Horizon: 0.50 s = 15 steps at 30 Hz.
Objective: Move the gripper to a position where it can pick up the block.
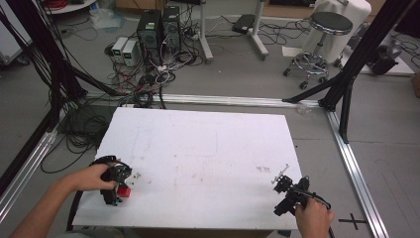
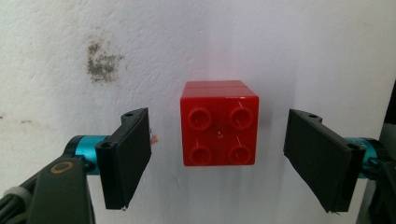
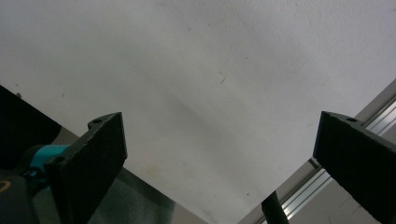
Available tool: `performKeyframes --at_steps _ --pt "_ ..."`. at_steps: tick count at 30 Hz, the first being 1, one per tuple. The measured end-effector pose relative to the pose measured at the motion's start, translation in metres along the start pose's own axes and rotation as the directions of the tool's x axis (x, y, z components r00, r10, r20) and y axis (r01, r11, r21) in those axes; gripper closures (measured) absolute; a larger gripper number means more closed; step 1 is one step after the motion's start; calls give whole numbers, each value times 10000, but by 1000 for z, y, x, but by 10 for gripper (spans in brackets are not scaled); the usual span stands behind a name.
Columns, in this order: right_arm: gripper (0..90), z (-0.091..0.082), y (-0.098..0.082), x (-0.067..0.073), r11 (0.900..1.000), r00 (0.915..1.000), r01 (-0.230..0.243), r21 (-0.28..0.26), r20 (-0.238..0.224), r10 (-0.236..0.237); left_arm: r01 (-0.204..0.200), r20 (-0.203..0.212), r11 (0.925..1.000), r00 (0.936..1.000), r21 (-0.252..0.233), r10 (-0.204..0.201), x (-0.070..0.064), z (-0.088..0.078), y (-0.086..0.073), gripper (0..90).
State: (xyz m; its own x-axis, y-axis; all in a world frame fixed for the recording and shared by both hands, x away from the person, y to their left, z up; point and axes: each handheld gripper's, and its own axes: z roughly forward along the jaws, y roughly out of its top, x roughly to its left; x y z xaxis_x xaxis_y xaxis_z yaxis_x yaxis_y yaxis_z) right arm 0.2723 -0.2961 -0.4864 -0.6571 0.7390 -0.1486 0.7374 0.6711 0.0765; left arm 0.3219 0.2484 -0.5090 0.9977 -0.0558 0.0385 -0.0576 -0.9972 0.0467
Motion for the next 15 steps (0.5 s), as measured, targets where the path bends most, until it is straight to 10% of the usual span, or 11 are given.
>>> performKeyframes --at_steps 15 --pt "19 0 1 1 10000 10000 -7 -32 36 7 -4 128 10000 9999 -70 5 0 2 -2 235"
